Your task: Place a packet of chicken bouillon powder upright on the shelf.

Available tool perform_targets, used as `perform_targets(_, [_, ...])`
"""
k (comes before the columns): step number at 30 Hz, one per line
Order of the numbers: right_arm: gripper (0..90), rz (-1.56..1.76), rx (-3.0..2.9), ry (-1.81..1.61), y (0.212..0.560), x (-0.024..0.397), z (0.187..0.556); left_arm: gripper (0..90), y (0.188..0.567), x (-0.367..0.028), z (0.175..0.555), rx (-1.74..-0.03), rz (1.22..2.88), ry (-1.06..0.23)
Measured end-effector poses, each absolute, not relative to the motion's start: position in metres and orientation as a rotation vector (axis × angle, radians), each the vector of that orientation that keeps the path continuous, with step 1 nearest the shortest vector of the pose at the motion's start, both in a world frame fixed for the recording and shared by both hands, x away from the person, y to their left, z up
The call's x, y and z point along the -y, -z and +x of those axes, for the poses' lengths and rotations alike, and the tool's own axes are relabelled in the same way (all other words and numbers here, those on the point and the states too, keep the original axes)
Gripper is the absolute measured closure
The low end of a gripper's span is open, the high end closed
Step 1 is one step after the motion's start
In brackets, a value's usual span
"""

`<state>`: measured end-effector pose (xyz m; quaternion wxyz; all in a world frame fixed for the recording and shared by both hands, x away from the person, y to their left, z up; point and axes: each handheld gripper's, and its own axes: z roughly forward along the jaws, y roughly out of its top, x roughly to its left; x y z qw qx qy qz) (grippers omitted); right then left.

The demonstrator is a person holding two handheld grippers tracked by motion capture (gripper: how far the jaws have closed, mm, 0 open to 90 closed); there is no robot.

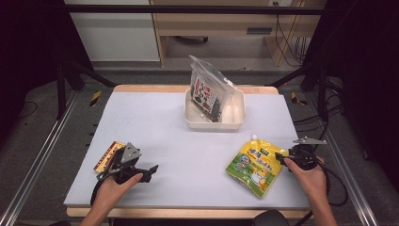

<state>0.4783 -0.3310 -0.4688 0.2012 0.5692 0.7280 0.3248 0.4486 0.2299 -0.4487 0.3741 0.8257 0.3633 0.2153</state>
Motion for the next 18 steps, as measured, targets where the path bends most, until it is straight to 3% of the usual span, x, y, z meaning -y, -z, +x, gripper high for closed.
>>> perform_targets(13, [45.7,1.587,-2.051,-0.937,0.468,0.327,0.476,6.7,0.449,-0.230,0.449,-0.932,2.110,-0.552])
perform_targets(16, [54.6,1.582,-2.032,-0.957,0.463,0.324,0.474,6.7,0.449,-0.229,0.449,-0.931,2.111,-0.552])
perform_targets(18, [65.5,1.577,-2.011,-0.962,0.460,0.323,0.472,6.7,0.449,-0.229,0.449,-0.931,2.111,-0.551])
